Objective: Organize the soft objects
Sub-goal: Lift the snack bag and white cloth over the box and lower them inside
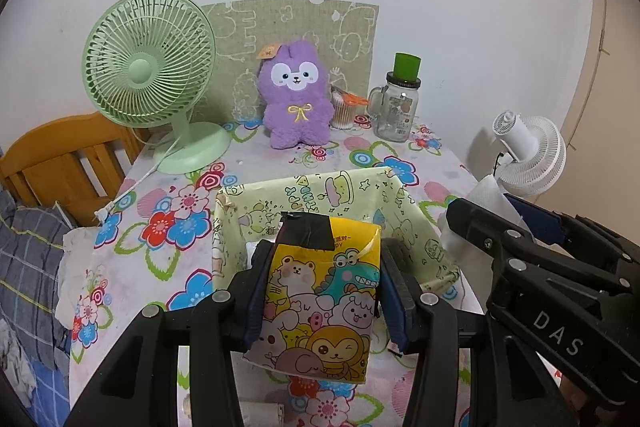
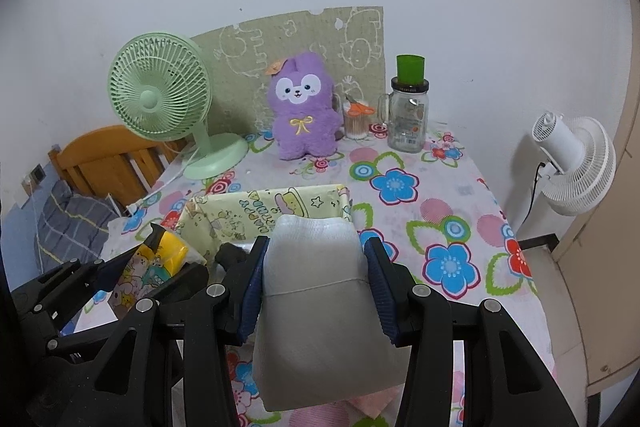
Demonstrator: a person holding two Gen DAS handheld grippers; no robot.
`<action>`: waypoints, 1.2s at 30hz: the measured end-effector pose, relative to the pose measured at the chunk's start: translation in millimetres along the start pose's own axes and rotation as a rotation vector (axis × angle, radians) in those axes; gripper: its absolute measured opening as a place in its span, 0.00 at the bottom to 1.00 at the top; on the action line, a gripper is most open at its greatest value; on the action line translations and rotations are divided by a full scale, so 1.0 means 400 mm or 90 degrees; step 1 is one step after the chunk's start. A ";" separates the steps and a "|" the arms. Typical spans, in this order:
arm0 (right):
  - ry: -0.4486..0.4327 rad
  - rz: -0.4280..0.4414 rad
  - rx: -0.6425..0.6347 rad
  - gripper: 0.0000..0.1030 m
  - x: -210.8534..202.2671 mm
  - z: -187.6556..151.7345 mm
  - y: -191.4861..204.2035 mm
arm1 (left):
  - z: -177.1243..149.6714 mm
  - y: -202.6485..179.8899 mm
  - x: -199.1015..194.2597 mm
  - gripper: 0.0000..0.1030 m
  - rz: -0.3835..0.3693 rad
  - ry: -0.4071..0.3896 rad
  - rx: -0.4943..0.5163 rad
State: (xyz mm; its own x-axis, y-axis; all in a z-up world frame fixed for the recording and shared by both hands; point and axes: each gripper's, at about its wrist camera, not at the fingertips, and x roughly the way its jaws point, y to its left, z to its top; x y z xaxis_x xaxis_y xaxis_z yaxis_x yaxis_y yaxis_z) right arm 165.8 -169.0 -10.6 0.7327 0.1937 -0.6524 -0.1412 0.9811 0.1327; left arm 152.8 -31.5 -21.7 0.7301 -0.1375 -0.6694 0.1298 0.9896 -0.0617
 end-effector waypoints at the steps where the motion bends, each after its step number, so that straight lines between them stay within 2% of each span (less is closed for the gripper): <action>1: 0.002 0.000 -0.001 0.50 0.007 0.003 -0.002 | 0.002 0.000 0.005 0.49 0.000 0.002 0.000; 29: 0.048 0.011 -0.020 0.50 0.182 0.053 0.005 | 0.023 0.038 0.181 0.51 -0.004 0.079 -0.018; 32: 0.053 0.013 -0.025 0.50 0.198 0.055 0.011 | 0.022 0.044 0.194 0.58 -0.001 0.087 -0.022; 36: 0.062 0.019 -0.033 0.50 0.221 0.059 0.022 | 0.022 0.050 0.200 0.82 0.013 0.086 -0.025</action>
State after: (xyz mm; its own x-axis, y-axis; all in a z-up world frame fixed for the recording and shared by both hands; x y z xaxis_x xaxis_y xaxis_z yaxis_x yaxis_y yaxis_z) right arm 245.0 -143.4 -49.7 0.6593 0.2200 -0.7189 -0.1978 0.9733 0.1165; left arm 219.7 -22.9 -70.2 0.6350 -0.1125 -0.7643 0.0866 0.9935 -0.0742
